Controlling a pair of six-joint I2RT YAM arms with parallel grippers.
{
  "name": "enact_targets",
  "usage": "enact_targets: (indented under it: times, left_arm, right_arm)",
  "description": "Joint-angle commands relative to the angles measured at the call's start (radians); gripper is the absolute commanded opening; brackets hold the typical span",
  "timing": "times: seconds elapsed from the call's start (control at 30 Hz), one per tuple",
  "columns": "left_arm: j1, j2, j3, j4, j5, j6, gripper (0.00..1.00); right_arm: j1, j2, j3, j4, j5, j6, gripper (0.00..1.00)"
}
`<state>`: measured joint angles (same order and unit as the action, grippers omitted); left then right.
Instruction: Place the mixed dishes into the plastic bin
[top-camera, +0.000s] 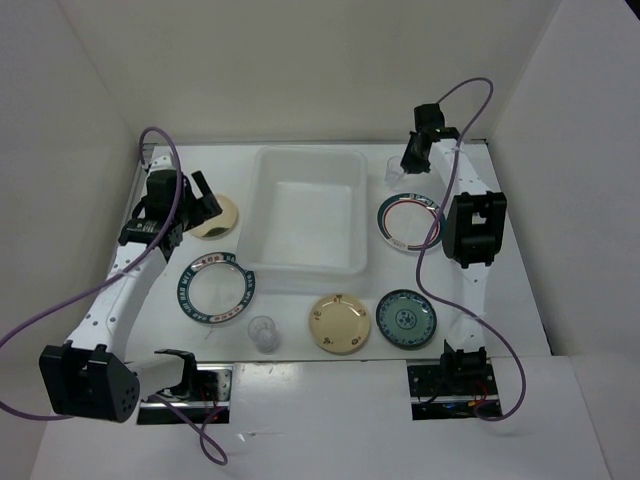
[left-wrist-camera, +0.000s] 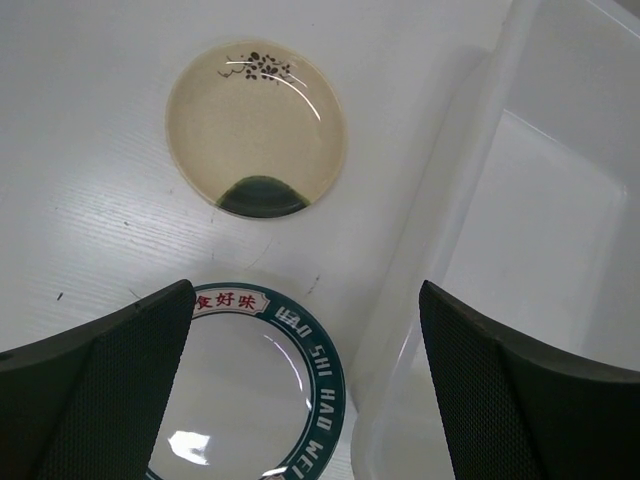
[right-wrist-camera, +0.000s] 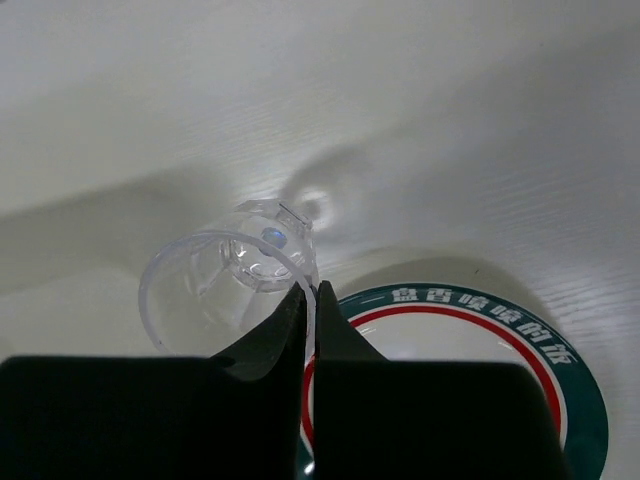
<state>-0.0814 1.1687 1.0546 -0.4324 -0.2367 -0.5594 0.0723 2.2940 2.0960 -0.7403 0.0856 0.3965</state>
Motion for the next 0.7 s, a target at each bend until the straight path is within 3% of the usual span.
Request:
enact_targets:
  times: [0.0, 0.13, 0.33, 0.67]
  left_arm:
    - [0.005, 0.023, -0.005, 0.061, 0.039, -0.023, 0.99]
    - [0.005, 0.052, -0.005, 0.08, 0.077, -0.023, 0.99]
    - [0.005, 0.074, -0.005, 0.089, 0.088, -0.013, 0.99]
    - [0.005, 0.017, -0.05, 0.089, 0.077, 0.006, 0.99]
  right_arm:
    - [0.062, -0.177, 0.097, -0.021, -0.017, -0.03, 0.0]
    - [0.138, -0.306, 0.03, 0.021, -0.073, -0.058, 0.0]
    - [0.314, -0.324, -0.017, 0.03, -0.084, -0.102, 0.0]
    - [0.397, -0.125, 0.064, -0.024, -0.11, -0.102, 0.0]
